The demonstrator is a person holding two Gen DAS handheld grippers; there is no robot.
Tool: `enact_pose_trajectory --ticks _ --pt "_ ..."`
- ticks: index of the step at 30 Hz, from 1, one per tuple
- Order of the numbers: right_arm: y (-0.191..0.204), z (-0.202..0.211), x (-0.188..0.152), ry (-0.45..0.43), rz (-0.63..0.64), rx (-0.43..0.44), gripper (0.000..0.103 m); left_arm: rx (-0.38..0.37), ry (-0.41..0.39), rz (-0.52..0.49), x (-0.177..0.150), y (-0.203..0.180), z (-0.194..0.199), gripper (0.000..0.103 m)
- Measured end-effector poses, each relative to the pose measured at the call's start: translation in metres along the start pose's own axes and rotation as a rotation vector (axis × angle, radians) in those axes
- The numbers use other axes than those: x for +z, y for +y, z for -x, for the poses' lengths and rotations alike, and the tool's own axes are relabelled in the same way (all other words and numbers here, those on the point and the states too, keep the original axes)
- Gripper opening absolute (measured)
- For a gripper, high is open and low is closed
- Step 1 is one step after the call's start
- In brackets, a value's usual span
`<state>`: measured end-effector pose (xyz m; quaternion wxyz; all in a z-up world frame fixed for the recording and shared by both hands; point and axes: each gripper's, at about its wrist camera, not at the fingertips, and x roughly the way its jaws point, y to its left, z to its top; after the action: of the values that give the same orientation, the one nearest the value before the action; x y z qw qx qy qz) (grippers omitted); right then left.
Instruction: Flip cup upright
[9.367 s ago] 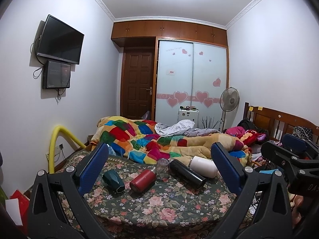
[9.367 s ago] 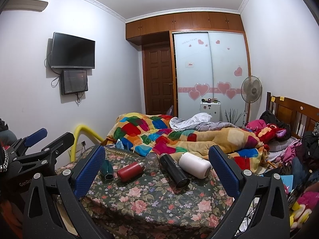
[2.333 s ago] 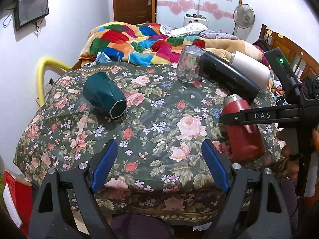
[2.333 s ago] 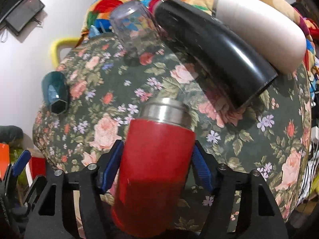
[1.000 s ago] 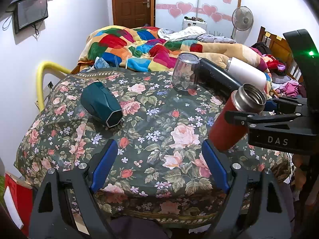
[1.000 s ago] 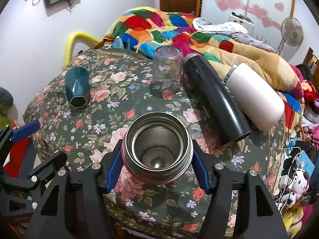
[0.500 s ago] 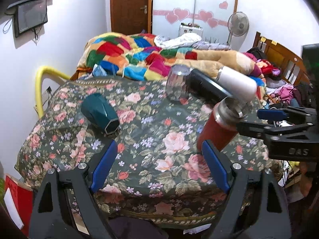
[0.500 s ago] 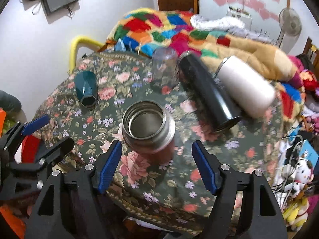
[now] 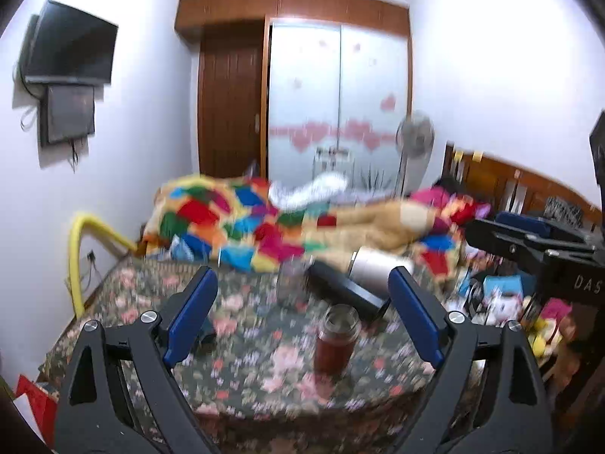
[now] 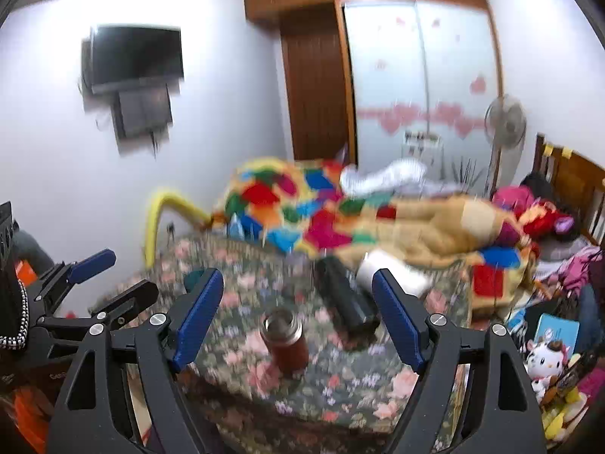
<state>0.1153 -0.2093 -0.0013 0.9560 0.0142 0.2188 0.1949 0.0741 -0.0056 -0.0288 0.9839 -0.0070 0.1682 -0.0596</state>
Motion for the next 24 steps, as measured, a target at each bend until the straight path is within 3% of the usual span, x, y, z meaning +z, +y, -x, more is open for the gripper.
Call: enact_pose_trajectory --ticks 3,8,13,18,24 --pt "0.005 0.031 0.003 -0.107 -0.008 -0.012 0.080 0.013 -0.078 0.013 0.009 -0.005 0.025 0.093" --pt "0.014 0.056 0.001 -0.202 -0.012 -0.039 0.083 0.048 -0.153 0.041 0.013 -0.006 0.050 0.095" --pt "0.021 0.061 -0.006 -0.216 0.002 -0.069 0.088 0.081 -0.181 0.049 0.010 -0.007 0.064 0.100" --pt "0.024 0.059 -0.013 -0.209 0.006 -0.087 0.103 0.110 -0.181 0.043 0.004 -0.009 0.070 0.102" --pt "0.024 0.069 -0.018 -0.207 0.009 -0.087 0.103 0.126 -0.180 0.032 -0.001 -0.012 0.077 0.103"
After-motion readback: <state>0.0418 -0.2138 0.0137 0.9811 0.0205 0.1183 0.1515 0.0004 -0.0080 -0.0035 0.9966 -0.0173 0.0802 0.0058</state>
